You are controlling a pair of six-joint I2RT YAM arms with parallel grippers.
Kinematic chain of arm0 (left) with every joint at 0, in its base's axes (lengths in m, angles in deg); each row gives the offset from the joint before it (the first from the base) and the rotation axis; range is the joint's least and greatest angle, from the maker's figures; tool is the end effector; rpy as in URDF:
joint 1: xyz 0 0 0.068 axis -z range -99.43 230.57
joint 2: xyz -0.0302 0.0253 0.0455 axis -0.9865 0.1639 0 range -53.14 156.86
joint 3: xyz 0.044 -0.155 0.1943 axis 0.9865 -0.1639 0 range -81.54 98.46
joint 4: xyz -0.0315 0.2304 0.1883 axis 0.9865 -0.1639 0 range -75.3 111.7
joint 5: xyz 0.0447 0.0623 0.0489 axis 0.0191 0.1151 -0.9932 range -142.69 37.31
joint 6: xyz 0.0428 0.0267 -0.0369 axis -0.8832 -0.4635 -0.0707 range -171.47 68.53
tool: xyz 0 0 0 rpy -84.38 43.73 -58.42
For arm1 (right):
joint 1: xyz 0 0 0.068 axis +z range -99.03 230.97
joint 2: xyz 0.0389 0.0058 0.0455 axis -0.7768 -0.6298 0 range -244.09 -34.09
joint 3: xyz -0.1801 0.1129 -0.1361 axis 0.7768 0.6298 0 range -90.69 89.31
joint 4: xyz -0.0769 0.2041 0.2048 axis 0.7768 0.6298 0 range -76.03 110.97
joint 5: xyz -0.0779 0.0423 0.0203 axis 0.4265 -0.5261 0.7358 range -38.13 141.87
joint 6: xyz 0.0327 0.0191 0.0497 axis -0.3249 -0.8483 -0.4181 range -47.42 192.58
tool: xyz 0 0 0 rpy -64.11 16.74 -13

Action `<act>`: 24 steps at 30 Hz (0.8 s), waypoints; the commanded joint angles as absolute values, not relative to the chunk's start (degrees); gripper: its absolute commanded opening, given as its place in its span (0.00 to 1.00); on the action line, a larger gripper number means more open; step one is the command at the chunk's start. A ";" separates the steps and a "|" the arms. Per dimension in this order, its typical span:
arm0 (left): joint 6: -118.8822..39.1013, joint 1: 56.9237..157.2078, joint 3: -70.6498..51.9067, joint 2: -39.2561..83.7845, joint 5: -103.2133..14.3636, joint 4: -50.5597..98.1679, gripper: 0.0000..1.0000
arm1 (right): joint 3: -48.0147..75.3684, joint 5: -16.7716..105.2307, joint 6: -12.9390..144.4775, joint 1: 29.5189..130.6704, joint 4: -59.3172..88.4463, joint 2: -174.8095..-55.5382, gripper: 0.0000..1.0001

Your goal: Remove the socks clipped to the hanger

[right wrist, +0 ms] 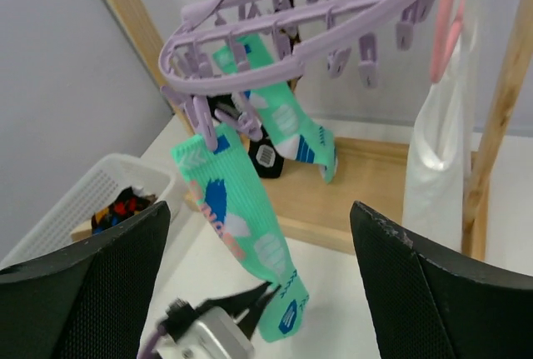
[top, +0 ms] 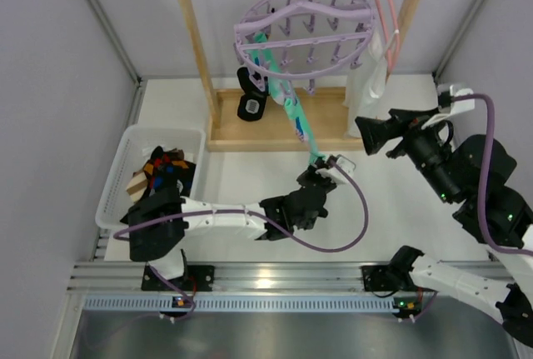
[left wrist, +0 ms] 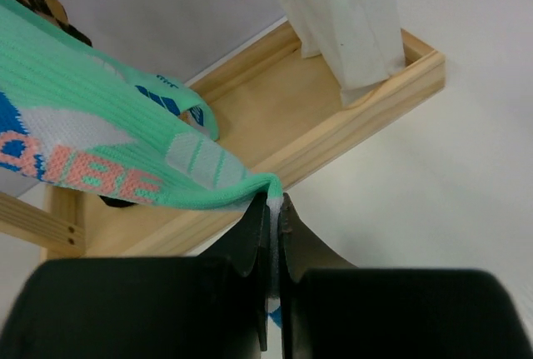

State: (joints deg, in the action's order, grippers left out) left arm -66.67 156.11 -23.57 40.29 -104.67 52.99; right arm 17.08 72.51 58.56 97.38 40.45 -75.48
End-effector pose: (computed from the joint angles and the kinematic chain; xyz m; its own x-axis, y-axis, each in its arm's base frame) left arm 0.1373 -0.3823 0.2320 0.0875 0.3077 -0.9474 0.3911 0.8641 0.3168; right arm 0.1293 0.1115 0.4808 -0.0546 0.2715 -0.9609 -0.4353 0.8596 0.2676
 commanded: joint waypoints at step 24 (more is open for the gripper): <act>-89.97 156.94 -1.03 61.38 -107.53 55.54 0.00 | -26.00 89.93 74.06 102.38 61.08 -123.74 0.68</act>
State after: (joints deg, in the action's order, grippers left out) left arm -88.77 156.42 -3.39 60.68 -107.82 53.01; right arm -21.67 85.28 69.62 101.75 62.55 -123.91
